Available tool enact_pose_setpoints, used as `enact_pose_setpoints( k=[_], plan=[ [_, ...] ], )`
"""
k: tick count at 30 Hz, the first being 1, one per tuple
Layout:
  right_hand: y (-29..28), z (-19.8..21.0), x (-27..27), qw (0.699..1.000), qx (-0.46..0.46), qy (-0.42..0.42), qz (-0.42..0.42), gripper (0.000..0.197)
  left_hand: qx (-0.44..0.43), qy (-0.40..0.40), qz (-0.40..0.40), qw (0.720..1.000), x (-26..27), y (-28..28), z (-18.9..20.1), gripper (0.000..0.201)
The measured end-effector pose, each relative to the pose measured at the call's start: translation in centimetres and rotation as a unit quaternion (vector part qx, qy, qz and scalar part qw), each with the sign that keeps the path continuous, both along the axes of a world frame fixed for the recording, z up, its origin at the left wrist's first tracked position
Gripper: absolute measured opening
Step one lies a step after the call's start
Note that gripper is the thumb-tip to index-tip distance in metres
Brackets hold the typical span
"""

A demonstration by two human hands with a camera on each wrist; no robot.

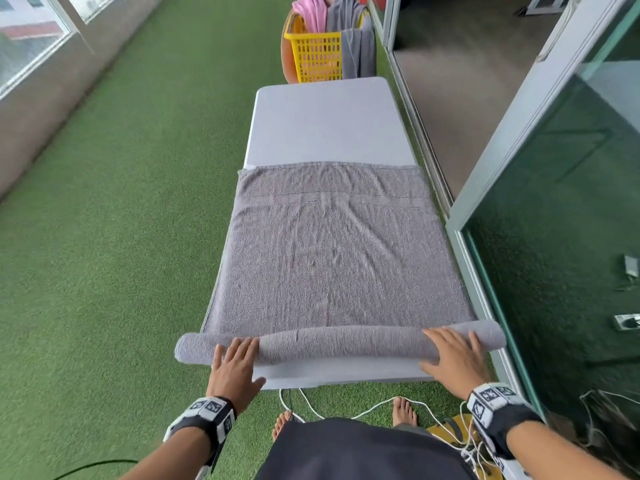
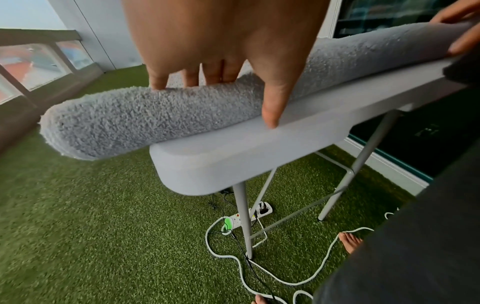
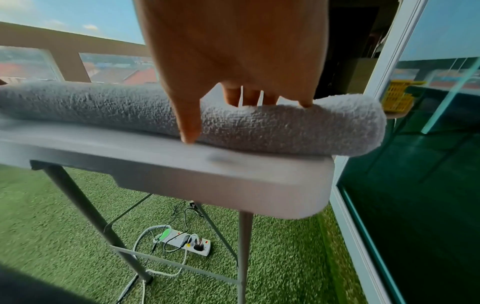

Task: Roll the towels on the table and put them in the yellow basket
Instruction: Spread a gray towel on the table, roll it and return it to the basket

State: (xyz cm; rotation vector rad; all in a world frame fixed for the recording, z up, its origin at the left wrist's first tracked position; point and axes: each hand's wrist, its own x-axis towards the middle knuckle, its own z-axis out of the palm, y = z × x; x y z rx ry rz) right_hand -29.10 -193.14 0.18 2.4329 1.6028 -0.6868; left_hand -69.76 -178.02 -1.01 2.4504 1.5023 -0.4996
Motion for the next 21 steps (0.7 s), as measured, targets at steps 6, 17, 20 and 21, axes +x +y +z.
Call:
enact_pose_setpoints(
  k=[6, 17, 20, 21],
  plan=[
    [2.4, 1.1, 2.1, 0.999, 0.006, 0.028, -0.026, 0.032, 0.028, -0.01, -0.052, 0.998, 1.0, 2.3, 2.4, 0.034],
    [1.5, 1.3, 1.7, 1.0, -0.03, -0.001, -0.001, 0.057, 0.028, 0.007, -0.042, 0.999, 0.5, 1.7, 0.6, 0.049],
    [2.2, 2.0, 2.5, 0.998, -0.059, -0.018, -0.001, 0.038, 0.034, -0.026, -0.055, 0.998, 0.7, 2.3, 1.4, 0.034],
    [2.7, 2.2, 2.8, 0.998, -0.06, -0.019, -0.003, 0.039, 0.041, -0.053, -0.051, 0.996, 0.8, 2.9, 1.5, 0.033]
  ],
)
